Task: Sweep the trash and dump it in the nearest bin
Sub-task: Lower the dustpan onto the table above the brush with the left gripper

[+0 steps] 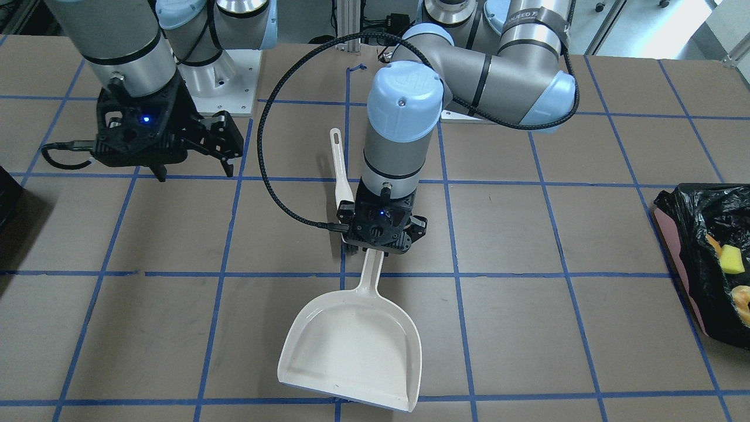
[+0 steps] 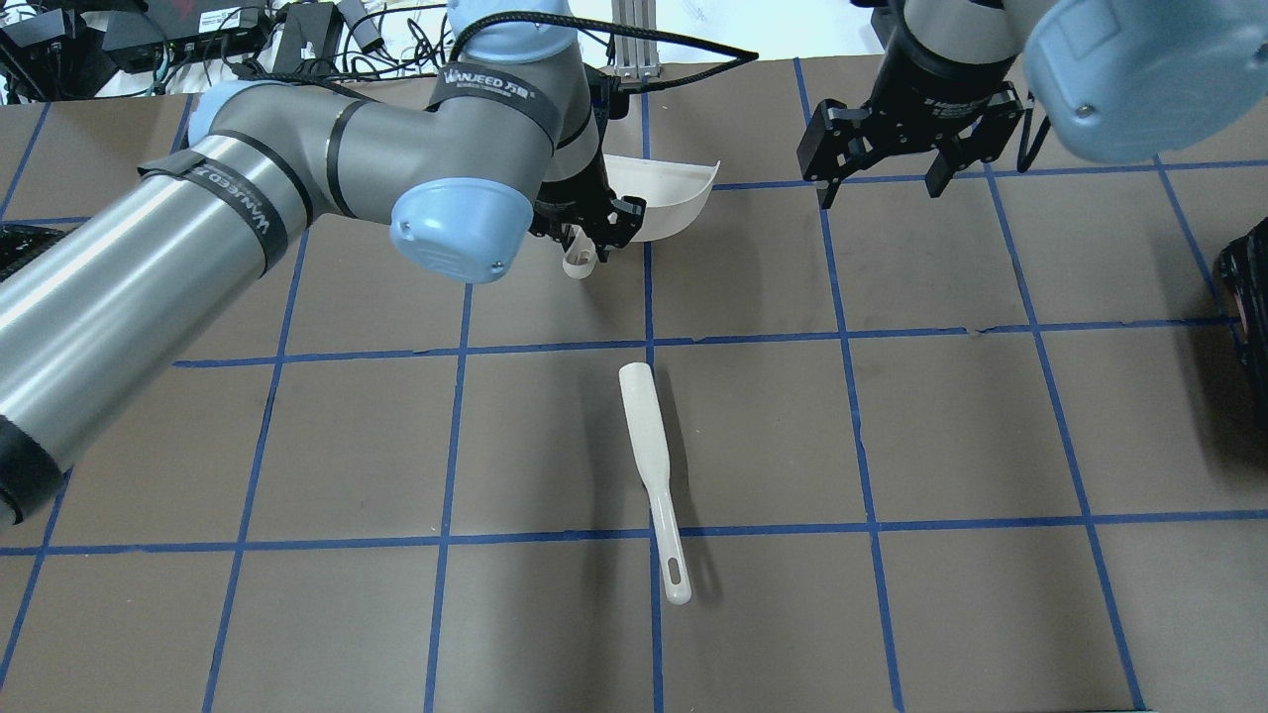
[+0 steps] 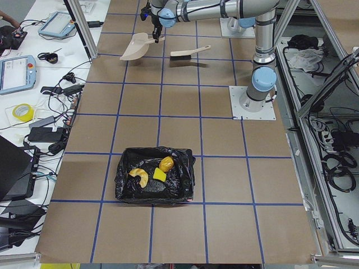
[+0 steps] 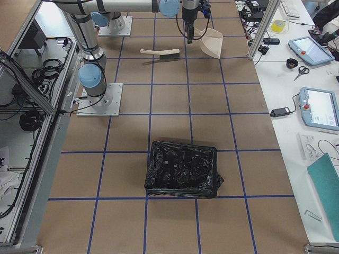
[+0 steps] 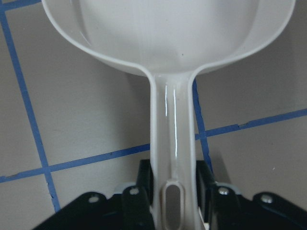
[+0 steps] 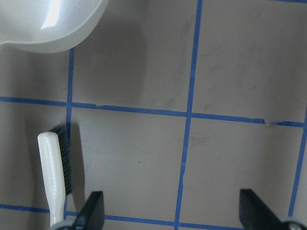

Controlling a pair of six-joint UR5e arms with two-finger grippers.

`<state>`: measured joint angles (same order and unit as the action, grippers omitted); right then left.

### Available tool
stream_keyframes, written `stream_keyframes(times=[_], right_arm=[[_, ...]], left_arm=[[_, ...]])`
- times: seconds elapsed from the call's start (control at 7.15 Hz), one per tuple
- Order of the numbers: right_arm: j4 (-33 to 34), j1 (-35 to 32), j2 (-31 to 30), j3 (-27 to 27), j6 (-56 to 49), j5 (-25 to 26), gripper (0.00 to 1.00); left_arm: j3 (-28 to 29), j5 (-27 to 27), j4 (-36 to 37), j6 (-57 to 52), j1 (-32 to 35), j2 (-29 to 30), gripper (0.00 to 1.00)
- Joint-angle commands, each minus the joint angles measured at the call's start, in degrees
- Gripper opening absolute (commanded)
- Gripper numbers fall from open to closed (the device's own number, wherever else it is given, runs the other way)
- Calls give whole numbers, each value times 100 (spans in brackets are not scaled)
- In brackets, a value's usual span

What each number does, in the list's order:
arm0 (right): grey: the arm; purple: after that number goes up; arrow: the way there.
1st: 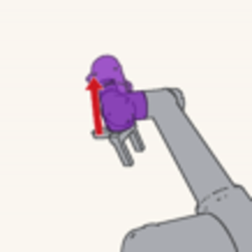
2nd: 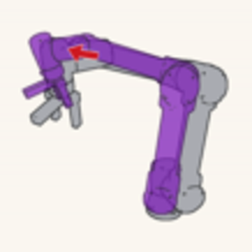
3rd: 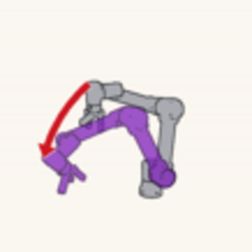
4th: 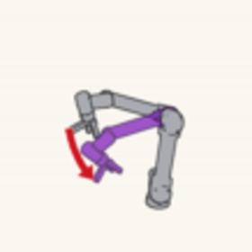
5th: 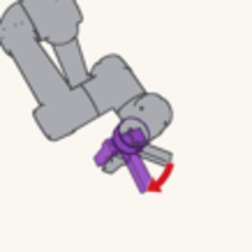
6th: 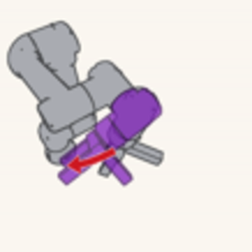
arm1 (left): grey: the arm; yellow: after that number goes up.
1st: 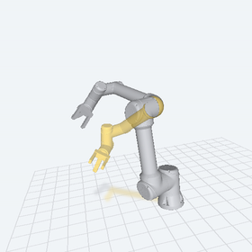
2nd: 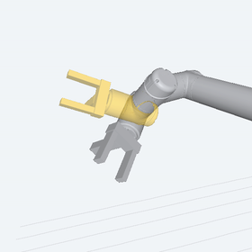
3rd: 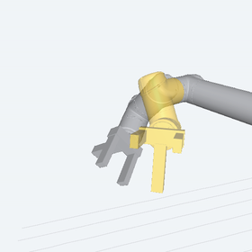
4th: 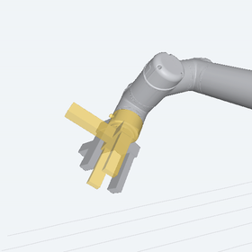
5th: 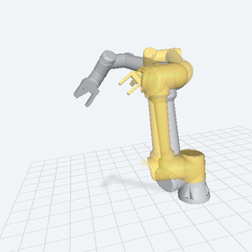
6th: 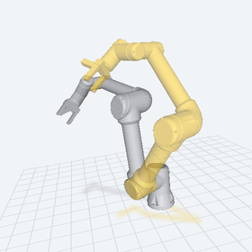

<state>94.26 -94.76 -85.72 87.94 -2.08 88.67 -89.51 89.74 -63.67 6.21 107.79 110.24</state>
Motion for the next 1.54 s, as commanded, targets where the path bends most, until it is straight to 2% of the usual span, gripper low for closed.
stream_keyframes(times=[0.0, 0.7, 0.98, 1.4], right_arm=[[14, -210, -49, 249, -82, 168, 100], [14, -201, -137, 250, 33, 133, 100], [5, -201, -164, 241, 24, 133, 100], [-65, -192, -59, 241, -222, 159, 100]], left_arm=[[-76, 8, 223, 537, 84, 146, 0], [-93, -9, 415, 960, 102, 304, 0], [-93, -71, 583, 1346, 365, 357, 0], [-111, -80, 575, 1295, 392, 453, 0]])
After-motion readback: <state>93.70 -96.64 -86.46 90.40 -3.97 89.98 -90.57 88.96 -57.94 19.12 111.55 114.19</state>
